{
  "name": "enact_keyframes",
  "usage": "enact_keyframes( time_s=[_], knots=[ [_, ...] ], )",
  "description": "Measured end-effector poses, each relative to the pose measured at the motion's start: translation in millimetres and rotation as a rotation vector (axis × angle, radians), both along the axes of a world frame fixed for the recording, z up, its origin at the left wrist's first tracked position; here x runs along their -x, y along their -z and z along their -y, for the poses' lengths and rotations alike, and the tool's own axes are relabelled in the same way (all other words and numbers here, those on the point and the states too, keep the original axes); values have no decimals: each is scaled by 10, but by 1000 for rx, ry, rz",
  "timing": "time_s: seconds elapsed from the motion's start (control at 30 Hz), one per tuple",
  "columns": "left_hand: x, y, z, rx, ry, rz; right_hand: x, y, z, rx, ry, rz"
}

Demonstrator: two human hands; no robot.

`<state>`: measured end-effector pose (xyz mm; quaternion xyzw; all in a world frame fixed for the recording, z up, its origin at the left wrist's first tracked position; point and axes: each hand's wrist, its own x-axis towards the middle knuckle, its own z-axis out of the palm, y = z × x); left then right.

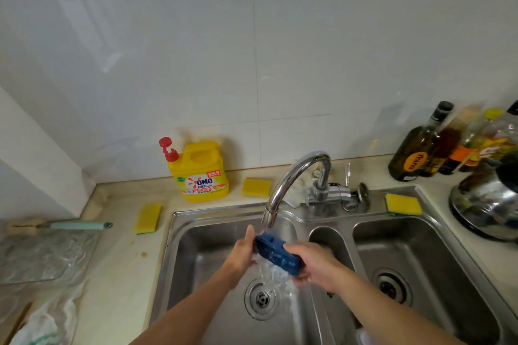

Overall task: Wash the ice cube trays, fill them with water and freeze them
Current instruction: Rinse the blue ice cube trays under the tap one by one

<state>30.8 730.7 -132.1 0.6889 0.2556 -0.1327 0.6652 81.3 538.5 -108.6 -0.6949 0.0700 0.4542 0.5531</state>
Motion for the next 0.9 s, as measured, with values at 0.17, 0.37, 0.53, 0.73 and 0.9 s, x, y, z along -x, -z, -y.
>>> enact_keyframes(
  time_s=[0.17,0.37,0.53,0.73,0.9],
  knots=[
    [-1,117,304,-122,265,-169,26,66,400,461,-131,491],
    [-323,105,708,-208,284,-51,-89,-259,869,509,81,837],
    [-507,275,966,-50,249,-103,-81,-528,1286,571,156,1162],
    [-446,364,1330,-140,237,-71,443,65,1832,760,-178,881],
    [-437,169,1551,-228,253,-37,253,-81,1941,618,129,1165]
  ],
)
